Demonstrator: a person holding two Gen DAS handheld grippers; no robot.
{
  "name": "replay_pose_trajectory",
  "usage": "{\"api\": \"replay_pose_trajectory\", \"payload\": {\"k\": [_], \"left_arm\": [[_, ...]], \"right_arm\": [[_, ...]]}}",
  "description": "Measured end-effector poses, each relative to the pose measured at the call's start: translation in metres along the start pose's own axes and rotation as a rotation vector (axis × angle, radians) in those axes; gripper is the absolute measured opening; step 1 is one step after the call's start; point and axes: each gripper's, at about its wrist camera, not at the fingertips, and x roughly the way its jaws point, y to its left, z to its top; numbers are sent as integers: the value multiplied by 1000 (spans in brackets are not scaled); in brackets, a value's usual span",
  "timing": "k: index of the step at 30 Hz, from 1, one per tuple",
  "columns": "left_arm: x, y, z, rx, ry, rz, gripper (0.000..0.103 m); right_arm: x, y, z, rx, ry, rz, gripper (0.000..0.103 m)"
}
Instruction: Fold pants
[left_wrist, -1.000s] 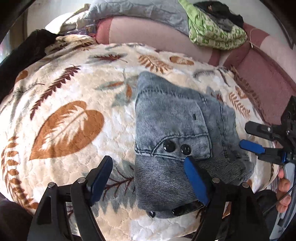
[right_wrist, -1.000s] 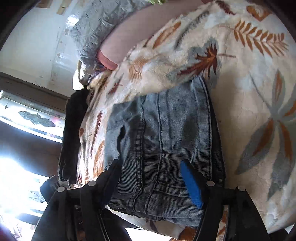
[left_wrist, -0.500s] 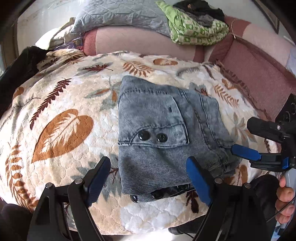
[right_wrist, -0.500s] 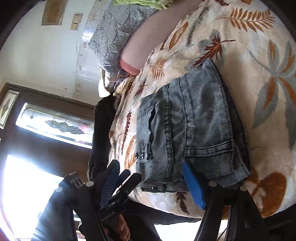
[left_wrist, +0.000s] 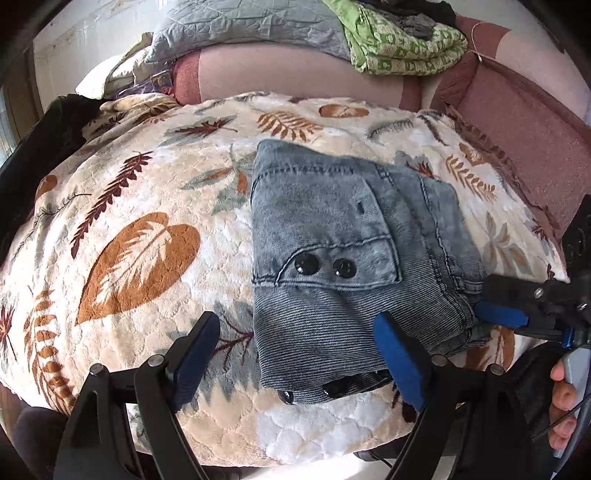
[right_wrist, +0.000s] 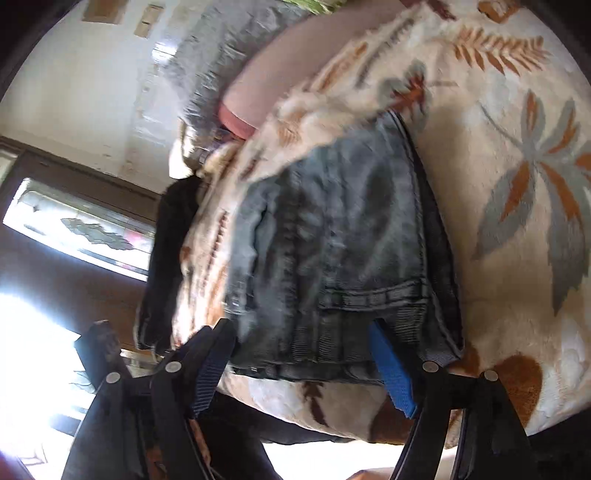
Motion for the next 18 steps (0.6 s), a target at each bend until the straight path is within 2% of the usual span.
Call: {"api": "replay_pose_trajectory", "payload": {"k": [2, 4, 9, 13, 16, 18], "left_arm": [[5, 1, -3, -10, 11, -7, 86], [1, 3, -3, -20, 1, -22, 86], [-14, 17, 11, -61, -35, -101, 86], [-17, 56, 28, -209, -63, -243, 86], [8, 84, 43, -316, 18, -359, 86], [28, 95, 51, -365, 82, -456, 86]], "right_arm": [[-1, -5, -2, -4, -29, 10, 78], [-4, 0, 0, -2, -15, -7, 78], [-24, 15, 15, -63, -36, -4, 78], [-40, -4, 40, -7, -30, -9, 78], [-45, -25, 62, 39, -22, -23, 78], [-43, -38, 77, 88, -7, 7, 78]]}}
